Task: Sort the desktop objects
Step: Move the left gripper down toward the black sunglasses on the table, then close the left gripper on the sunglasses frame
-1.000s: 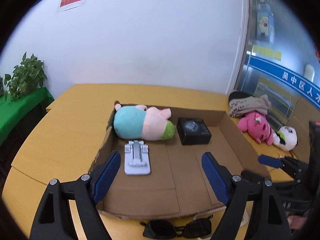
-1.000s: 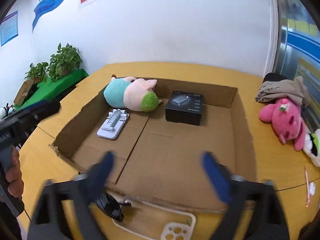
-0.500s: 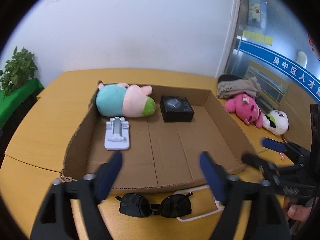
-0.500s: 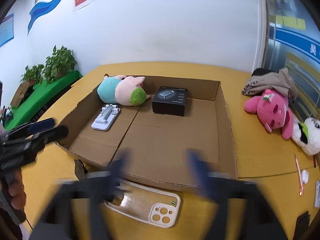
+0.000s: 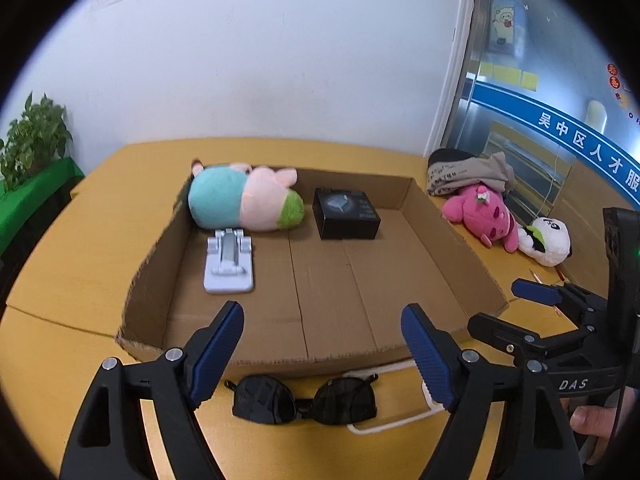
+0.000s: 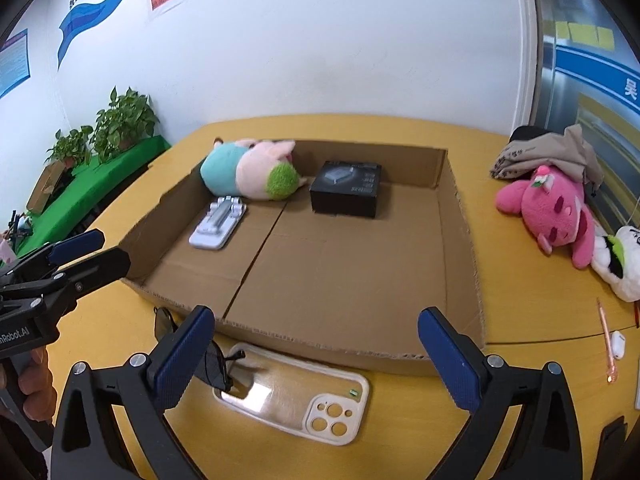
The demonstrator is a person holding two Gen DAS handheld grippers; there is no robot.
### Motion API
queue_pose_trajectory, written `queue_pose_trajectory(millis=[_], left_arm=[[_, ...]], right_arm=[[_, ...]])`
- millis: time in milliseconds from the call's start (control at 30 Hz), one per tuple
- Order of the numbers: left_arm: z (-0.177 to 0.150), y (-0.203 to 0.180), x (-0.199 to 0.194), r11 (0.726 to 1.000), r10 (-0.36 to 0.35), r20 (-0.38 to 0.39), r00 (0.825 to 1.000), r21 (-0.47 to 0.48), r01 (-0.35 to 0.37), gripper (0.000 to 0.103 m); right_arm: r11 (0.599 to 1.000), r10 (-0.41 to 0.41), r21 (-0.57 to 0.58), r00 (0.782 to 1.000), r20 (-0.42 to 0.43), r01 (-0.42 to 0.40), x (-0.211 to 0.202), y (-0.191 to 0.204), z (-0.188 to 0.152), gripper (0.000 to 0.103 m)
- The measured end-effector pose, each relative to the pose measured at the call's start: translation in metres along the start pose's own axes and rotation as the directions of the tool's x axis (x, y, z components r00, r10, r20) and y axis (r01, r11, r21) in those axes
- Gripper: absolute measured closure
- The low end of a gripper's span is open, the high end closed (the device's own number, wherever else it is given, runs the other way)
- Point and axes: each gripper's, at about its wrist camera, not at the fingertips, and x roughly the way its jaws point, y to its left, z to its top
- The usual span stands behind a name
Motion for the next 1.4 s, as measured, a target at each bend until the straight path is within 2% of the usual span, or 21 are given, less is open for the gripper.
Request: queue_pose_trajectory(millis=[67, 167, 267, 400, 533, 667, 767, 833, 867, 967, 1000, 1033, 1067, 1200, 1267, 1400], left_arm=[[-0.007, 0.008, 0.003, 0.999, -0.018, -0.031, 0.999, -0.029, 0.017, 0.022], [-0.021, 0.023, 0.008, 0.996, -0.027, -0.076, 0.997, -0.09, 0.02, 0.023], [-0.036, 0.039, 0.015, 0.988, -0.048, -0.131, 0.99, -0.153, 0.027, 0.023], [-0.056, 0.055, 0.021, 0.978, -0.058, -0.183, 0.981, -0.208, 0.019, 0.023], [-0.07, 0.07, 0.025, 0.967, -0.061, -0.216, 0.975, -0.254, 0.005, 0.023], [-0.078, 0.081, 0.027, 0.96, -0.072, -0.235, 0.969, -0.28, 0.003, 0.023], [-0.083, 0.085, 0.028, 0.96, -0.075, -0.247, 0.966, -0.279, 0.004, 0.023], [-0.086, 0.086, 0.027, 0.963, -0.078, -0.251, 0.965, -0.269, 0.008, 0.023], [-0.088, 0.088, 0.027, 0.963, -0.081, -0.254, 0.964, -0.269, 0.01, 0.023], [-0.092, 0.096, 0.03, 0.953, -0.106, -0.262, 0.959, -0.302, 0.023, 0.023], [-0.094, 0.099, 0.031, 0.949, -0.116, -0.266, 0.957, -0.314, 0.028, 0.023], [-0.095, 0.101, 0.033, 0.945, -0.125, -0.271, 0.954, -0.325, 0.031, 0.023], [-0.097, 0.104, 0.035, 0.942, -0.131, -0.28, 0.951, -0.335, 0.031, 0.023], [-0.098, 0.109, 0.043, 0.924, -0.162, -0.306, 0.938, -0.381, 0.035, 0.024], [-0.096, 0.109, 0.048, 0.913, -0.186, -0.311, 0.932, -0.406, 0.047, 0.024], [-0.09, 0.109, 0.058, 0.888, -0.223, -0.322, 0.92, -0.456, 0.056, 0.024]], right_arm=[[0.999, 0.032, -0.008, 0.999, -0.031, -0.032, 0.007, 0.003, -0.005, 0.0], [0.99, 0.126, -0.044, 0.986, -0.11, -0.131, 0.021, 0.013, -0.019, 0.0], [0.971, 0.198, -0.095, 0.959, -0.201, -0.22, 0.038, 0.029, -0.036, 0.0], [0.941, 0.297, -0.077, 0.913, -0.278, -0.329, 0.061, 0.042, -0.054, 0.001], [0.928, 0.327, -0.082, 0.902, -0.282, -0.362, 0.078, 0.052, -0.054, 0.003], [0.898, 0.39, -0.098, 0.878, -0.277, -0.43, 0.089, 0.066, -0.047, 0.016], [0.887, 0.389, -0.123, 0.863, -0.323, -0.446, 0.096, 0.079, -0.051, 0.022], [0.878, 0.386, -0.139, 0.85, -0.358, -0.457, 0.096, 0.087, -0.06, 0.023], [0.867, 0.399, -0.143, 0.838, -0.371, -0.477, 0.093, 0.091, -0.064, 0.023], [0.808, 0.482, -0.138, 0.777, -0.404, -0.573, 0.074, 0.103, -0.079, 0.023], [0.79, 0.504, -0.142, 0.764, -0.403, -0.596, 0.066, 0.106, -0.082, 0.023], [0.781, 0.517, -0.146, 0.76, -0.394, -0.607, 0.058, 0.106, -0.083, 0.023], [0.782, 0.523, -0.143, 0.763, -0.381, -0.607, 0.054, 0.104, -0.082, 0.023], [0.844, 0.467, -0.105, 0.816, -0.342, -0.526, 0.059, 0.085, -0.068, 0.016], [0.853, 0.449, -0.108, 0.822, -0.349, -0.511, 0.066, 0.086, -0.062, 0.016], [0.837, 0.429, -0.172, 0.818, -0.382, -0.519, 0.079, 0.112, -0.062, 0.016]])
